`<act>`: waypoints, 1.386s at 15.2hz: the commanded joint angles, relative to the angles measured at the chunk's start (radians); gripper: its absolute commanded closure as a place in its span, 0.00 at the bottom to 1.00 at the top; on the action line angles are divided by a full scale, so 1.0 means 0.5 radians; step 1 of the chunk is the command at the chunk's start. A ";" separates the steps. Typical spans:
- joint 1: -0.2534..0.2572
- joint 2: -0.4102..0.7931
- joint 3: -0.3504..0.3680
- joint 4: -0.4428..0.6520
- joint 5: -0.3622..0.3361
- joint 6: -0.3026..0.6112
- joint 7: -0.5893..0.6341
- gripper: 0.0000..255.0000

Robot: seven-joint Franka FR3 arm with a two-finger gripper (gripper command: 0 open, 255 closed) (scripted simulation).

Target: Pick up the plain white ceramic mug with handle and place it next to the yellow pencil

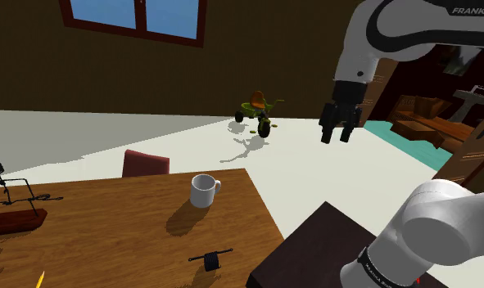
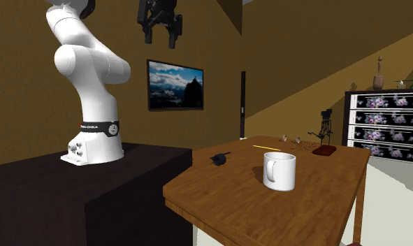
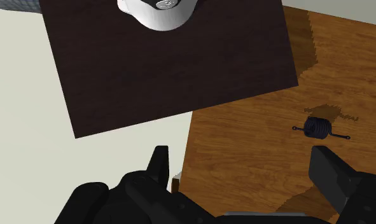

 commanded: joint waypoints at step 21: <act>0.210 1.288 0.324 0.163 0.043 1.296 0.086 0.00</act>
